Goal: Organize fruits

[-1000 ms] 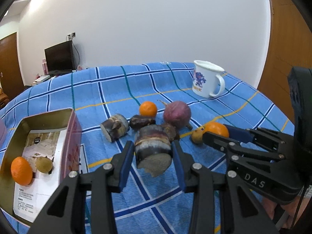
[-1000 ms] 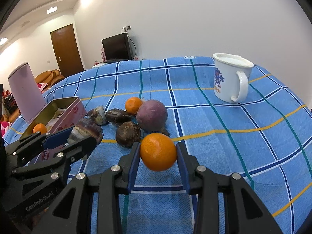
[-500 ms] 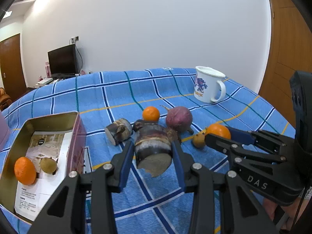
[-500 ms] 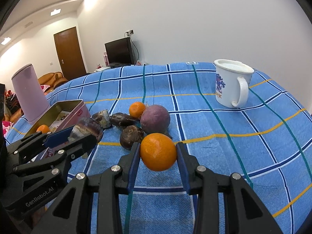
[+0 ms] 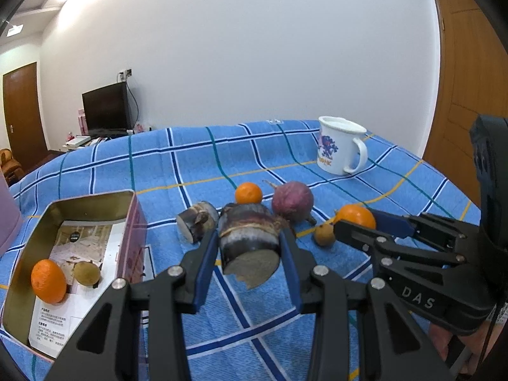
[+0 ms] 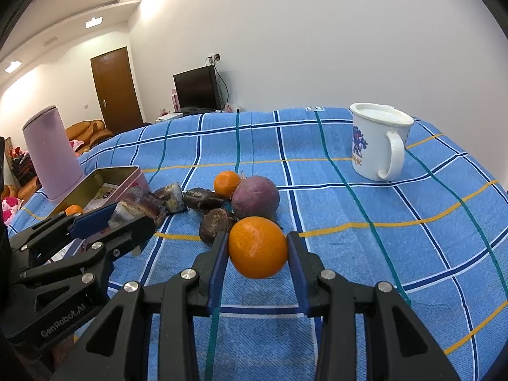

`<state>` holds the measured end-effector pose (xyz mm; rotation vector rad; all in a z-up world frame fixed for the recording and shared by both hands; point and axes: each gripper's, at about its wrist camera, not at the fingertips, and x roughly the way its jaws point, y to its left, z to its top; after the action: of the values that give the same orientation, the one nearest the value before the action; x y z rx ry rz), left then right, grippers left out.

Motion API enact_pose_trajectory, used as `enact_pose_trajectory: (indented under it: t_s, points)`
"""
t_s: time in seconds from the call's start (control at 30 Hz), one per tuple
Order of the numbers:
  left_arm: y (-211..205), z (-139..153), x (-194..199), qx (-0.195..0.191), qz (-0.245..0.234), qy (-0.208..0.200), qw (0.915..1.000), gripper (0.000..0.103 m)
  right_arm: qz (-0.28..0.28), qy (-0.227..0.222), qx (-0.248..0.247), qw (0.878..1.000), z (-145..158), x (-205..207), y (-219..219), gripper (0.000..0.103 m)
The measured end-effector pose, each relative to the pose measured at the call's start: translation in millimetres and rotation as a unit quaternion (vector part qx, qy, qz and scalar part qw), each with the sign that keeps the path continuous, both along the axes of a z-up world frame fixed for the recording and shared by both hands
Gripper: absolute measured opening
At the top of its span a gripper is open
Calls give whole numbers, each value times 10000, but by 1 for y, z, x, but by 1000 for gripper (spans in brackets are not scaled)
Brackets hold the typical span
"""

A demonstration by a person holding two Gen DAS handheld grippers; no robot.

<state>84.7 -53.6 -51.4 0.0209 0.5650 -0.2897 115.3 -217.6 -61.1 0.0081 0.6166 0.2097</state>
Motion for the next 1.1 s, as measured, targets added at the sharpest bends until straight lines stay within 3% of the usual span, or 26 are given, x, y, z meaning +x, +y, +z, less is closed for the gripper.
enact_pose_trajectory:
  t_s: [0.6, 1.1]
  points:
    - [3, 5, -10, -16, 125, -257, 9996, 41, 48, -139, 18, 9999, 4, -5, 1, 39]
    - [18, 3, -11, -77, 345, -113, 9993, 41, 302, -80, -43, 9995, 4, -3, 14, 39]
